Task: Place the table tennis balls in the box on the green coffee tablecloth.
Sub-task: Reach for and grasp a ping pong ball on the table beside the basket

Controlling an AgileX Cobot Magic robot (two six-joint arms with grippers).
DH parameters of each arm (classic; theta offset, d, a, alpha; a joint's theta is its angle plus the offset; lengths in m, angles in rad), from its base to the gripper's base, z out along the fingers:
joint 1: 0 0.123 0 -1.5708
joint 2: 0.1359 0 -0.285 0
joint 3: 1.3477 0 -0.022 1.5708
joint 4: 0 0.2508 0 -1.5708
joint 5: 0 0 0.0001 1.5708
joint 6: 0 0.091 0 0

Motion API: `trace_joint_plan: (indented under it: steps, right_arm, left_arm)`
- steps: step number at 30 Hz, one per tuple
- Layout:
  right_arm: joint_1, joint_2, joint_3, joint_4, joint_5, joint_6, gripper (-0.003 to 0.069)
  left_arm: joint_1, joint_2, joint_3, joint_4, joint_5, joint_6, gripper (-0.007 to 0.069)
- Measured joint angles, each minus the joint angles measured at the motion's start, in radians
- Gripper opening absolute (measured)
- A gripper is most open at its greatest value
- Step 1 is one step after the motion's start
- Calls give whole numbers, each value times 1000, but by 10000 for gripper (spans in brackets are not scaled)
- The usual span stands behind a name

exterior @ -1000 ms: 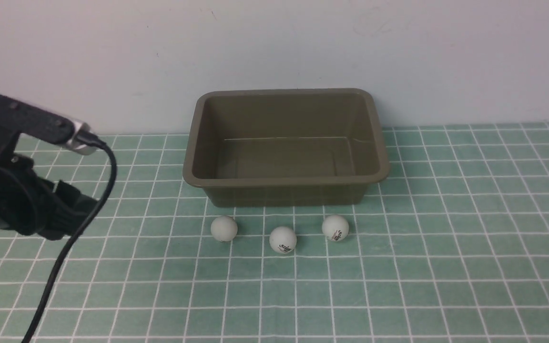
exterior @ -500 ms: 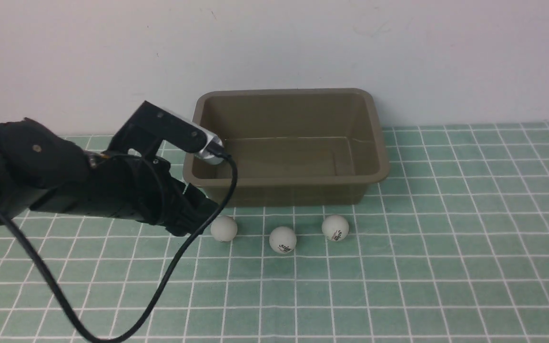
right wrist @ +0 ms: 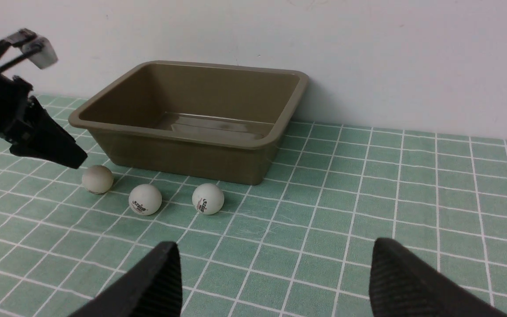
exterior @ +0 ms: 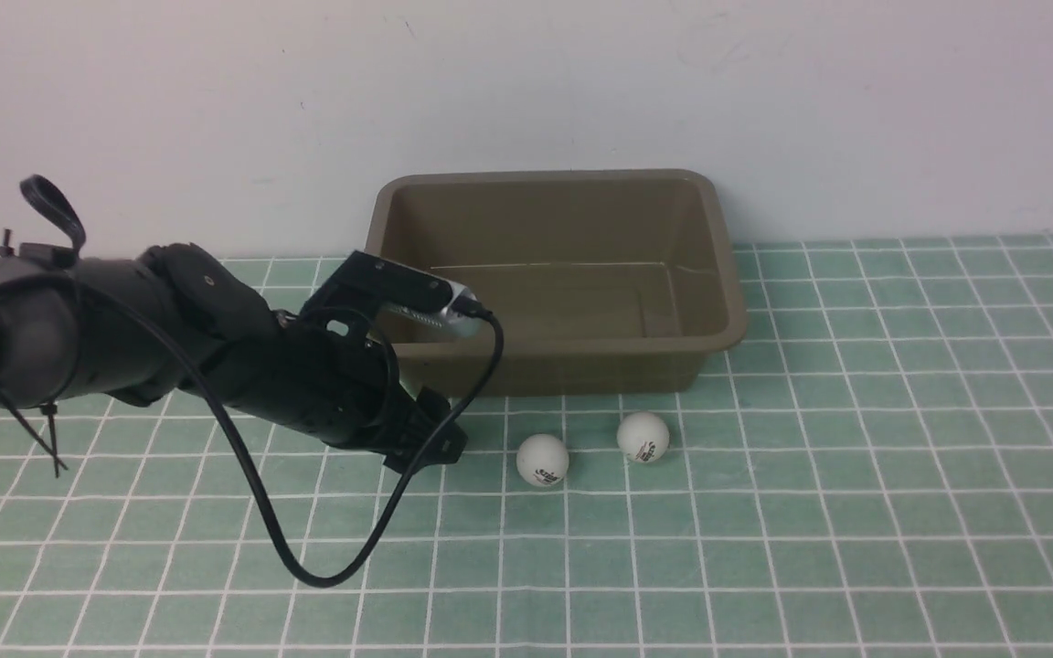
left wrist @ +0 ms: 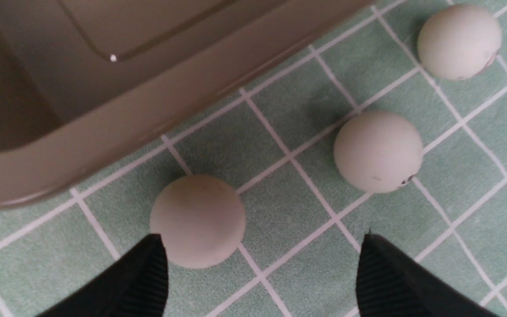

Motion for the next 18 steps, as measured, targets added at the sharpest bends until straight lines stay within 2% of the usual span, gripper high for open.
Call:
trace_joint_plan:
  steps: [8,13,18]
  right_arm:
    - [0,0,0,0,4,0,516]
    - [0,0,0,0,4,-1,516]
    - [0,0,0,0,4,-1,516]
  left_arm:
    - [0,25,-3,-8,-47,14,521]
    - [0,59,-3,-63,-96,109,521]
    - [-1,91,-3,-209,-117,282,521]
